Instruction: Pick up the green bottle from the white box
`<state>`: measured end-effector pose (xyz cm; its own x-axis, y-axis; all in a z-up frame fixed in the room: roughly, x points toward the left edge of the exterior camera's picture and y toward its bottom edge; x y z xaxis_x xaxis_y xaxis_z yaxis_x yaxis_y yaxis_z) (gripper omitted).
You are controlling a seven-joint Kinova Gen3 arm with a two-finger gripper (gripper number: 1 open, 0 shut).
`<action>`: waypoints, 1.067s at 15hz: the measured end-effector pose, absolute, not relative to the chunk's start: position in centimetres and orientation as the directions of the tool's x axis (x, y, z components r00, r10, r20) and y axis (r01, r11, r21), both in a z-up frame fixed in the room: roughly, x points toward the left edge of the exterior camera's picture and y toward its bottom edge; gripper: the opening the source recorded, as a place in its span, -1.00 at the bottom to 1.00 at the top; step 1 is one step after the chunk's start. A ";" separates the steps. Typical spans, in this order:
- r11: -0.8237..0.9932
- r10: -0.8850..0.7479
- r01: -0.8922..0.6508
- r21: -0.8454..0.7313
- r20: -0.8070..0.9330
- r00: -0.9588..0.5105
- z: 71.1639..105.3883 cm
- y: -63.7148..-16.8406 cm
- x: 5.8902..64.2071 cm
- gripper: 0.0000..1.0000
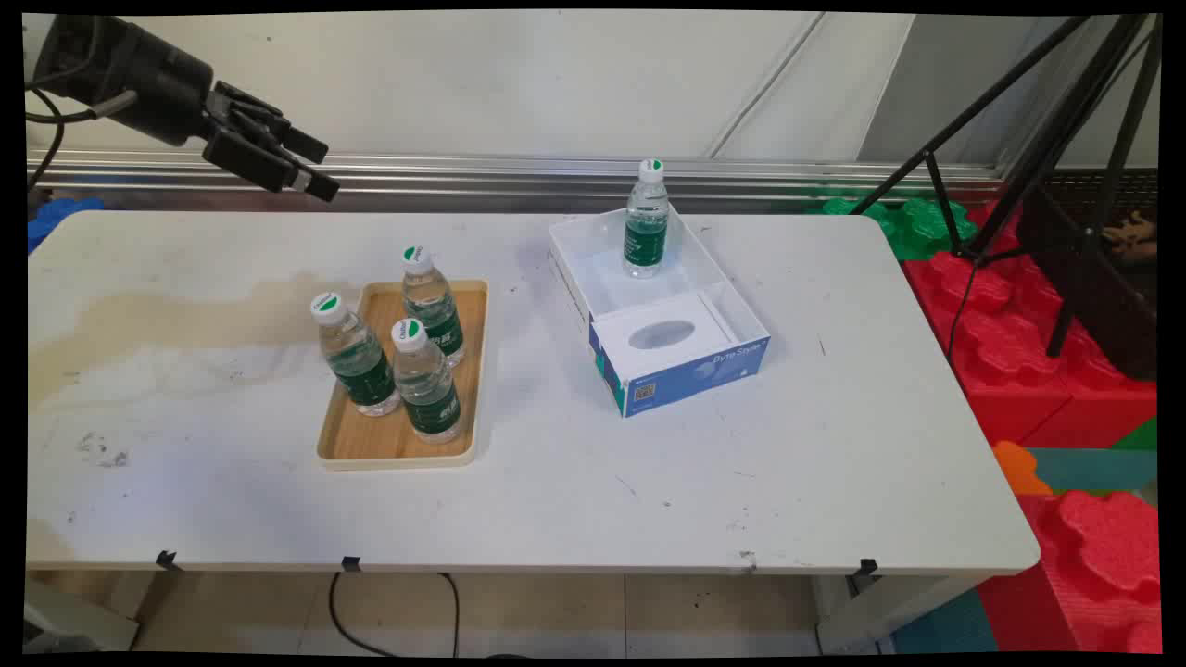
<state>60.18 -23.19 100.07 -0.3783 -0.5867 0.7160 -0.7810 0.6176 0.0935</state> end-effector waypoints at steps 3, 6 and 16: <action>0.614 -0.582 -0.783 0.094 0.724 -0.369 100.3 -23.6 60.2 1.00; 0.616 -0.571 -0.783 0.090 0.736 -0.364 100.7 -24.3 60.0 1.00; 0.658 -0.505 -0.752 0.046 0.767 -0.396 100.7 -29.9 57.9 1.00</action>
<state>57.95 -29.85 100.69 -0.3959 -0.5052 0.7668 -0.7515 0.6581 0.0456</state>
